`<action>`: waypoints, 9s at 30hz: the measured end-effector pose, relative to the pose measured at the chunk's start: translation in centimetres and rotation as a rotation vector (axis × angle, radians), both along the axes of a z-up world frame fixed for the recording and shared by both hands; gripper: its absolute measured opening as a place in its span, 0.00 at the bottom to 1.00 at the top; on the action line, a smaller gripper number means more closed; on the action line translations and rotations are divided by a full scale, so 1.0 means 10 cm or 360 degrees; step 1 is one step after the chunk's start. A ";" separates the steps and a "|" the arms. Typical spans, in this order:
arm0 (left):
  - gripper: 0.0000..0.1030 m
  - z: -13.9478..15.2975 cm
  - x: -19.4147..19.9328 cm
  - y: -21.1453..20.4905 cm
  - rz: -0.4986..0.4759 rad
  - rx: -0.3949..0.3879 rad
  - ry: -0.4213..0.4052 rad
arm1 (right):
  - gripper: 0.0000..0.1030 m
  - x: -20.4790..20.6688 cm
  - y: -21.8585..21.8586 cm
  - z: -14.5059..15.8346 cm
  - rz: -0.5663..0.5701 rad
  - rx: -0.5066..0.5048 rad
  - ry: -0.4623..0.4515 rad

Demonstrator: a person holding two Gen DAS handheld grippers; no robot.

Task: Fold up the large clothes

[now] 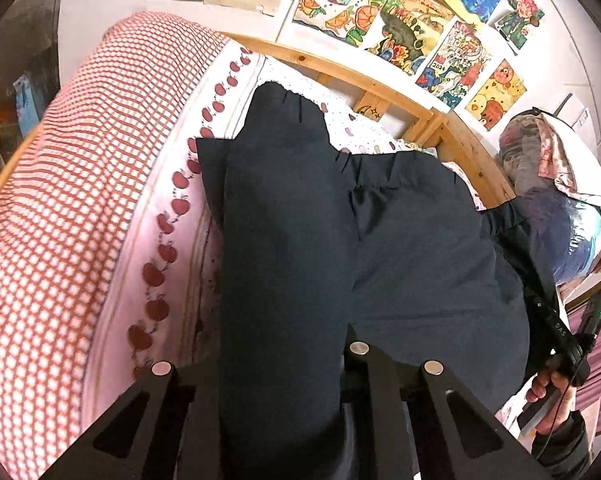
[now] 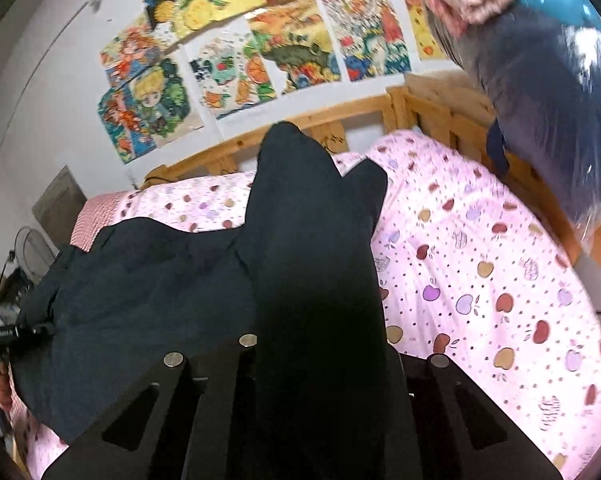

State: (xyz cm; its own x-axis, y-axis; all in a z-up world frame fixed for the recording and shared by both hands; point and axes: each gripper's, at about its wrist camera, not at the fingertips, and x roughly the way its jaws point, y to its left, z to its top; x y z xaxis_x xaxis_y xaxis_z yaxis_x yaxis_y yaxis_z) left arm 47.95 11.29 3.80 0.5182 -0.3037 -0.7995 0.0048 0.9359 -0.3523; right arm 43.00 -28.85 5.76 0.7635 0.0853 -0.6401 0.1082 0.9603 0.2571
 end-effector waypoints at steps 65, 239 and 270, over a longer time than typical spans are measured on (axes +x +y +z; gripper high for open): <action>1.00 0.71 -2.83 -0.78 0.0053 0.0408 -0.0780 | 0.98 -2.41 0.38 0.56 -0.0042 -0.0236 -0.0268; 1.00 0.13 -4.30 -0.64 0.0101 0.0603 -0.0951 | 0.98 -4.08 1.41 0.11 0.0043 -0.0472 -0.0549; 1.00 0.13 -4.30 -0.62 0.0093 0.0605 -0.0951 | 0.98 -4.08 1.43 0.09 0.0038 -0.0468 -0.0543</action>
